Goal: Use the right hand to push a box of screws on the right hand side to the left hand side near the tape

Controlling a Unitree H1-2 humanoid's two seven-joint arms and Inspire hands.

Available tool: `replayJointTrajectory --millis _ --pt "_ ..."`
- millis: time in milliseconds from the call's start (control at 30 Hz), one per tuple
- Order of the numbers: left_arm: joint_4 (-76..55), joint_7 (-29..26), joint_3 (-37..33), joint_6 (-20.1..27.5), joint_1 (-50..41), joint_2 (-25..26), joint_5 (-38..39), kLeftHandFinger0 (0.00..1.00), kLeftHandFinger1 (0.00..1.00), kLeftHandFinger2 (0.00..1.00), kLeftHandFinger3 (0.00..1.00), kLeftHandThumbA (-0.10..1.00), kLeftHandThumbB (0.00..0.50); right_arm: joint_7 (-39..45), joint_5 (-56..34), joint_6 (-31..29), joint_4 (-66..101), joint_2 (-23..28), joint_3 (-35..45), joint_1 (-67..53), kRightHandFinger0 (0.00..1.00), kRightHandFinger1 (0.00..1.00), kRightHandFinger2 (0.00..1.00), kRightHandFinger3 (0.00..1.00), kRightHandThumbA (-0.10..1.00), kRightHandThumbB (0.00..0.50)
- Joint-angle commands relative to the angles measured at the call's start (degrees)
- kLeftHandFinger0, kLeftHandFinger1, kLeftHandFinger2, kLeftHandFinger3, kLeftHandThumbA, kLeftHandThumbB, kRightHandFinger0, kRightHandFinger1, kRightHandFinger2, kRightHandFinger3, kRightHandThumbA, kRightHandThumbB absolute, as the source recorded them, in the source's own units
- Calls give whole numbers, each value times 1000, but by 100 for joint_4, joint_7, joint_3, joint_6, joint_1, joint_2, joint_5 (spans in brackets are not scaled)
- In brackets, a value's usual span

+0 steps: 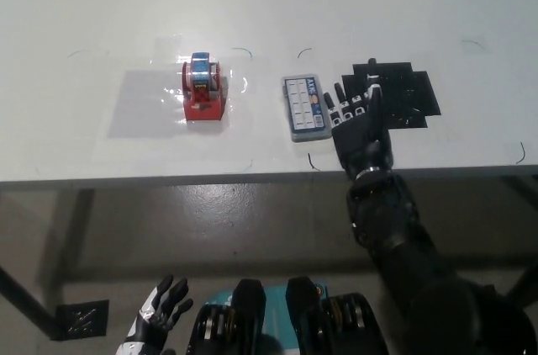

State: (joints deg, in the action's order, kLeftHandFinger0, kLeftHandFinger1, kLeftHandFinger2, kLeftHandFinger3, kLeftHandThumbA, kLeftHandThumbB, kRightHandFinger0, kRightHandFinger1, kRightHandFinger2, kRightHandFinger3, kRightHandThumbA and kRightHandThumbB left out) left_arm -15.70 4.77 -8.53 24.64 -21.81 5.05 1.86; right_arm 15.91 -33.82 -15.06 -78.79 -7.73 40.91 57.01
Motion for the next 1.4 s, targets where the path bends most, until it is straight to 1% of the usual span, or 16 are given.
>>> replayJointTrajectory --millis 0,67,100,167,300,400,433,533,600,667,767,933,1000,1067,1200,1367 --pt "-178 82 -20 229 -16 -6 61 1000 1000 1000 1000 808 97 -149 -319 38 -38 -299 115 -76 1000 1000 1000 1000 1000 381" --pt "-193 73 13 229 -3 3 38 1000 1000 1000 1000 809 106 -206 -461 18 -29 -390 241 -50 1000 1000 1000 1000 1000 384" --pt "-199 58 29 229 7 -3 -6 1000 1000 1000 1000 822 100 -229 -534 37 -30 -420 308 -34 1000 1000 1000 1000 1000 367" --pt "-230 49 37 229 -12 -10 -31 1000 1000 1000 1000 836 94 -301 -610 4 -40 -501 395 -34 1000 1000 1000 1000 1000 356" --pt "-269 51 50 229 18 -5 -2 1000 1000 1000 1000 834 95 -401 -550 -168 -57 -641 327 -45 1000 1000 1000 1000 1000 368" --pt "-266 72 31 229 24 19 76 1000 1000 1000 1000 816 93 -421 -574 -204 -64 -698 306 -60 1000 1000 1000 1000 1000 365" --pt "-271 124 22 229 39 48 193 1000 1000 1000 1000 787 84 -442 -596 -198 -65 -740 312 -62 1000 1000 1000 1000 1000 334" --pt "-307 83 51 229 24 32 137 1000 1000 1000 1000 805 98 -527 -756 -126 -68 -815 434 -33 1000 1000 1000 1000 1000 322" --pt "-318 83 68 229 20 18 105 1000 1000 1000 1000 827 98 -694 -893 -113 -75 -879 559 11 1000 1000 1000 1000 1000 321" --pt "-320 87 68 229 14 15 137 1000 1000 1000 1000 828 98 -839 -1030 -117 -91 -931 691 62 1000 1000 1000 1000 1000 346" --pt "-333 102 50 229 20 7 216 1000 1000 1000 1000 806 108 -937 -1189 -121 -96 -984 872 117 1000 1000 1000 1000 1000 346" --pt "-382 25 127 229 -7 -27 10 1000 1000 1000 1000 838 102 -1131 -1452 -117 -92 -1049 1192 221 1000 1000 1000 1000 1000 288" --pt "-396 38 128 229 -7 -23 22 1000 1000 1000 1000 840 103 -1146 -1481 -107 -93 -1062 1246 237 1000 1000 1000 1000 1000 281" --pt "-404 40 136 229 -10 -23 5 1000 1000 1000 1000 858 104 -1216 -1517 -116 -98 -1090 1299 256 1000 1000 1000 1000 1000 262" --pt "-412 27 189 229 18 -27 -76 1000 1000 1000 1000 876 105 -1325 -1502 -156 -137 -1143 1261 275 1000 1000 1000 1000 1000 249" --pt "-393 76 147 229 79 -45 -20 1000 1000 1000 1000 862 89 -1364 -1553 -120 -149 -1161 1258 258 1000 1000 1000 1000 1000 240"
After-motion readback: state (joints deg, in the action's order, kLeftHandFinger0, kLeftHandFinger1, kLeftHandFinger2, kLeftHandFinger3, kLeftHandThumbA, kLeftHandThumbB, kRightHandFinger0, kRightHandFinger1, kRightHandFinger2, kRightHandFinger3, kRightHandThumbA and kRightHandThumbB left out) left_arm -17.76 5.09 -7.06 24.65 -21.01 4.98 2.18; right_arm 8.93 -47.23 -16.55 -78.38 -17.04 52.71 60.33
